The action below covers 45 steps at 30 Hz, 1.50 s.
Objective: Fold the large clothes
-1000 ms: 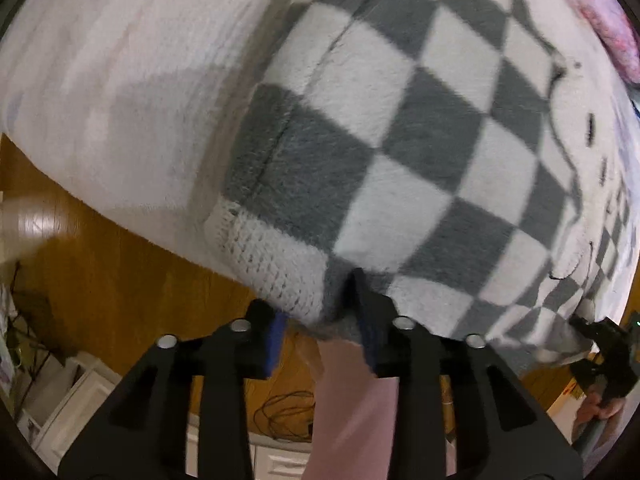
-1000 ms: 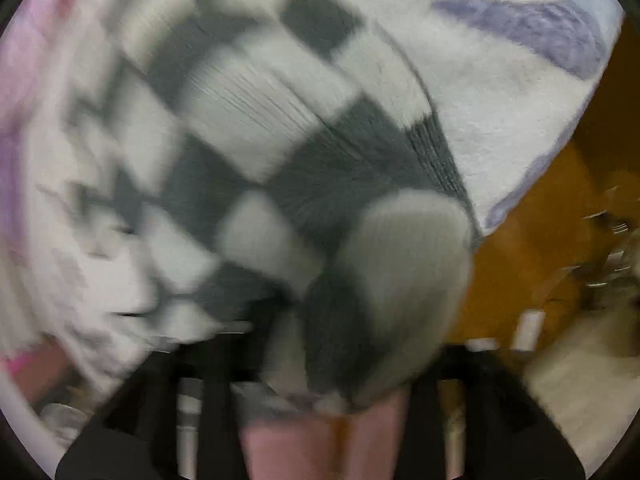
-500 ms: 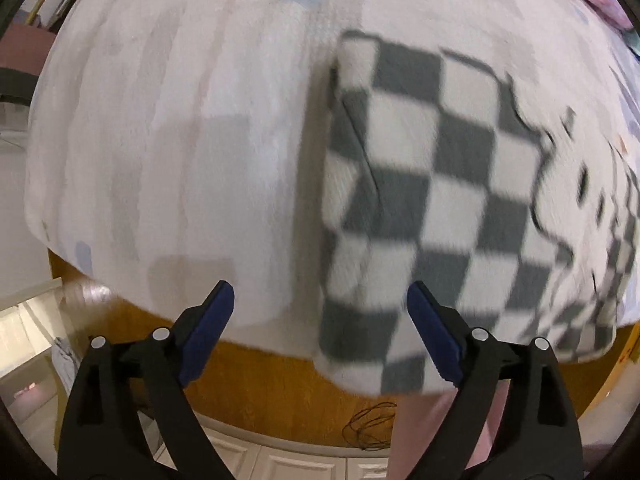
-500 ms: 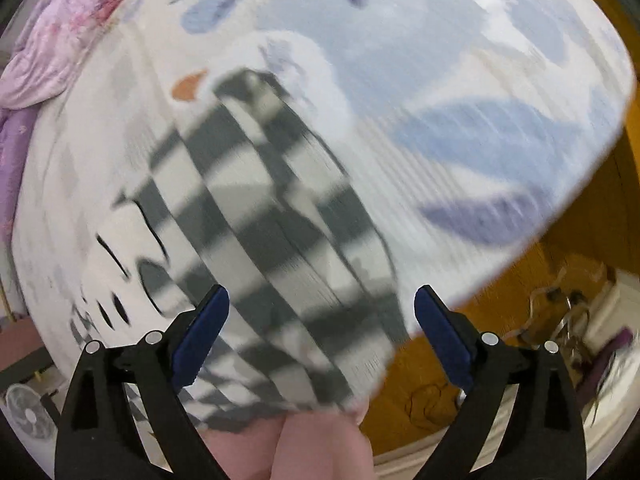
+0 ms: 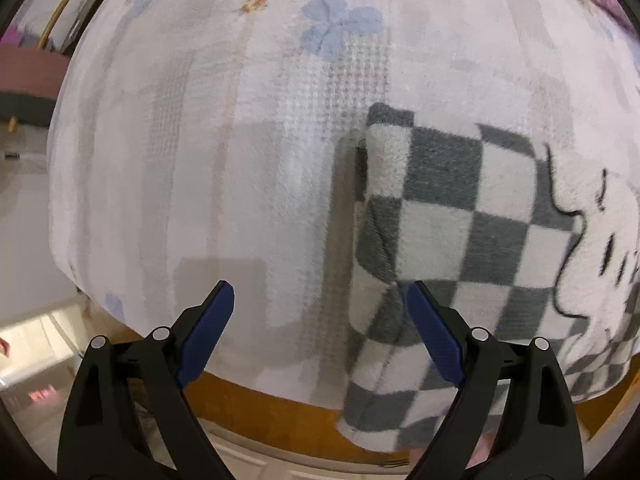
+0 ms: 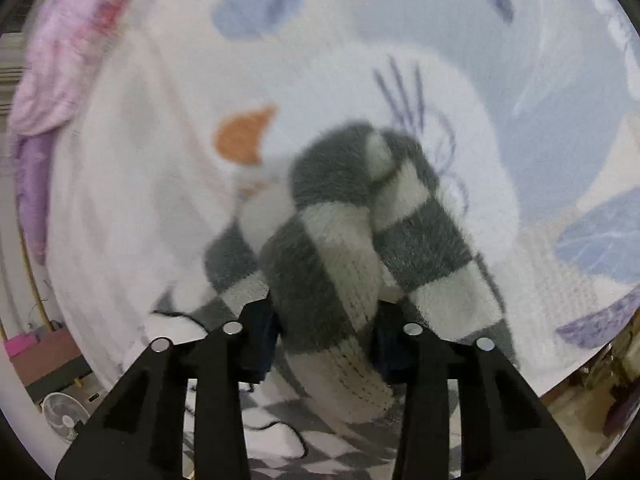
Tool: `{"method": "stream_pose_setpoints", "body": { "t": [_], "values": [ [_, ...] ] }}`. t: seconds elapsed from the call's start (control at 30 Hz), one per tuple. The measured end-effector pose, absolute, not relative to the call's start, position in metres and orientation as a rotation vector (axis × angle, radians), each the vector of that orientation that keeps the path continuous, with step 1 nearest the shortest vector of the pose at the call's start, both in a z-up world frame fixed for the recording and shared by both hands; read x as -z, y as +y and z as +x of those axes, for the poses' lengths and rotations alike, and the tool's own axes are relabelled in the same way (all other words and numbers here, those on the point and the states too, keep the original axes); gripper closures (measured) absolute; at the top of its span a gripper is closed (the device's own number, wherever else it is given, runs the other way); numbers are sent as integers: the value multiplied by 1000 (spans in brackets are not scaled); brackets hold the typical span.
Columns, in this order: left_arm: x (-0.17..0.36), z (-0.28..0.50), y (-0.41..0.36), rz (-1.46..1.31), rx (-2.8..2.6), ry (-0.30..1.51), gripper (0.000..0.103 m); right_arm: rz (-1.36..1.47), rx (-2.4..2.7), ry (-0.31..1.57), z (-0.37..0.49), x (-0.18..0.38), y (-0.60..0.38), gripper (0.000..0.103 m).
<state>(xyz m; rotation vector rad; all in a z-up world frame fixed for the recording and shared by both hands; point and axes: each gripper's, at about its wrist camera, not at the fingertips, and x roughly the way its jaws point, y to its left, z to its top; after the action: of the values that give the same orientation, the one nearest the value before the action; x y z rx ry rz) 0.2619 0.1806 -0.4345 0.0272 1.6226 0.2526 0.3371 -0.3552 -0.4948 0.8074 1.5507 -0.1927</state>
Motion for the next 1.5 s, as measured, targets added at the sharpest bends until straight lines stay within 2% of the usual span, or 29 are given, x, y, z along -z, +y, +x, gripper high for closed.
{"method": "stream_pose_setpoints", "body": {
  "t": [0.07,0.2,0.27,0.3,0.33,0.4,0.43,0.47,0.5,0.53,0.57,0.63,0.67,0.7,0.73,0.77,0.8,0.9,1.0,1.07,1.17,1.27,1.37,1.4,1.47,1.5],
  "values": [
    [430,266,186,-5,-255,1609,14,748,176,1546,348,486,-359,70],
    [427,271,179,-5,-277,1562,14,666,145,1576,372,504,-364,69],
    [426,277,168,-7,-281,1542,14,646,140,1668,379,523,-360,60],
    [426,281,167,1,-281,1532,15,612,165,1698,381,522,-356,47],
    [424,285,163,14,-271,1511,15,580,204,1717,379,512,-357,39],
    [422,291,152,42,-244,1487,16,532,234,1680,371,485,-357,39],
    [429,296,149,87,-256,1509,19,478,245,1666,364,470,-355,43],
    [440,301,147,136,-283,1530,35,406,250,1654,356,457,-350,50],
    [452,307,148,125,-291,1547,47,370,230,1633,347,449,-344,69],
    [469,311,152,55,-281,1570,50,383,203,1626,341,450,-339,83],
    [485,313,156,-4,-274,1599,52,427,154,1653,332,464,-332,87],
    [524,316,170,-134,-290,1650,50,375,155,1757,319,511,-320,87],
    [527,317,177,-170,-312,1648,40,352,130,1716,314,529,-317,87],
    [527,317,184,-213,-320,1672,40,331,124,1708,314,527,-316,87],
    [522,316,190,-272,-317,1695,42,318,131,1733,316,520,-316,87],
    [509,309,195,-324,-302,1712,52,313,141,1756,314,512,-316,87],
    [498,301,194,-317,-284,1727,56,301,155,1791,309,503,-315,87],
    [478,260,174,-129,-211,1764,56,216,113,1864,285,499,-301,85],
    [537,200,164,-98,-198,1911,56,234,96,1825,251,533,-302,84],
    [542,186,171,-184,-242,1858,56,236,112,1811,245,524,-301,84],
    [517,186,171,-246,-273,1851,56,236,107,1947,231,504,-295,78],
    [543,177,160,-60,-220,1882,55,170,40,1918,210,526,-291,75],
    [566,178,174,-119,-315,1892,28,320,135,1963,214,541,-300,73],
    [564,180,179,-134,-323,1912,29,315,140,2006,220,536,-300,73],
    [546,184,181,-126,-302,1885,28,364,79,1986,229,515,-302,52],
    [538,183,177,-92,-278,1872,28,405,32,1935,235,501,-304,28]
  ]
}}
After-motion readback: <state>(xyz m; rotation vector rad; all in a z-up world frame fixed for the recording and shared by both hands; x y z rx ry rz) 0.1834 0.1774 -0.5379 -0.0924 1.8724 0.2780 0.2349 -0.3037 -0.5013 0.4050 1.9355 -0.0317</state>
